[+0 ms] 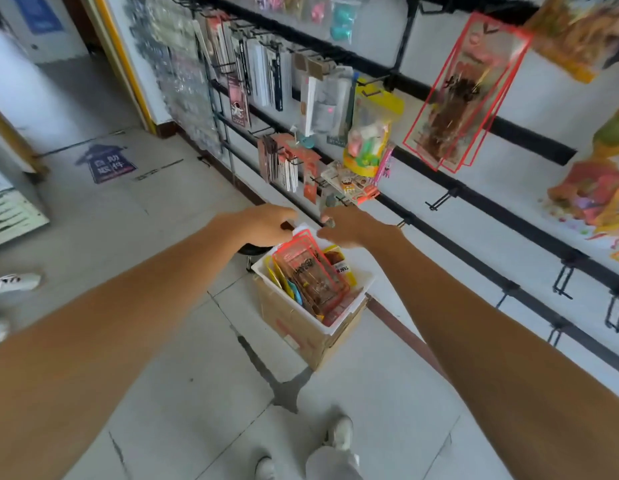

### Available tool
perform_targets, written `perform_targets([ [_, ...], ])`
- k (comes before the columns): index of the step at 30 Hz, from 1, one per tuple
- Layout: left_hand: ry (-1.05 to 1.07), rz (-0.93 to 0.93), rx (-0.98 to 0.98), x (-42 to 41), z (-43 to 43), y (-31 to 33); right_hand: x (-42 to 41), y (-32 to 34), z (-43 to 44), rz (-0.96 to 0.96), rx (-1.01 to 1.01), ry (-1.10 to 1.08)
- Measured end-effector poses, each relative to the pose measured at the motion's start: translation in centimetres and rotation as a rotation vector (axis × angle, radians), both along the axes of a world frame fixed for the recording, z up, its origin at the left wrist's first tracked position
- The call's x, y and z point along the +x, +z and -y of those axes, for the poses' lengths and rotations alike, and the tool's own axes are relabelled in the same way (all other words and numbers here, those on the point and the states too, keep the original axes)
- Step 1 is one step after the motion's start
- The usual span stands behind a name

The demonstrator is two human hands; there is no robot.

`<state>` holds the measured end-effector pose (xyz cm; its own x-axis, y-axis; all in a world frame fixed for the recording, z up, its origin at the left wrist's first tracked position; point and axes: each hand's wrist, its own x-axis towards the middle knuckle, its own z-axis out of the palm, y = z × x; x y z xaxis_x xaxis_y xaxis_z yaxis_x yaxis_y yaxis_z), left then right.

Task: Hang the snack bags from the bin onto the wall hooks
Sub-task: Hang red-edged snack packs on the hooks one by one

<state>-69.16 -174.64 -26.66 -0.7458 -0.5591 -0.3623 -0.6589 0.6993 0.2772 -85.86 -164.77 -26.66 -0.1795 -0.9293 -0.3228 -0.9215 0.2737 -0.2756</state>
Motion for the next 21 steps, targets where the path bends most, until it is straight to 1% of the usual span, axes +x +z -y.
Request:
perform_targets([
  [5,-0.025,0.086,0.031,-2.1,3.7,-2.9,-2.9,-4.2,4.4,0.045,0.100,0.033],
  [9,0.027,0.151,0.078,-4.4,7.4,-5.1,-5.7,-7.8,9.3,0.073,0.125,0.030],
  [12,0.025,0.199,0.062,-6.2,9.9,-6.9,-7.6,-10.5,12.8,0.091,0.145,0.042],
  [16,0.036,0.204,0.084,-7.7,12.7,-10.6,-8.4,-13.7,15.2,0.119,0.222,0.090],
  [21,0.040,0.189,0.159,-9.3,16.6,-15.9,-9.9,-19.3,17.6,0.185,0.328,0.069],
])
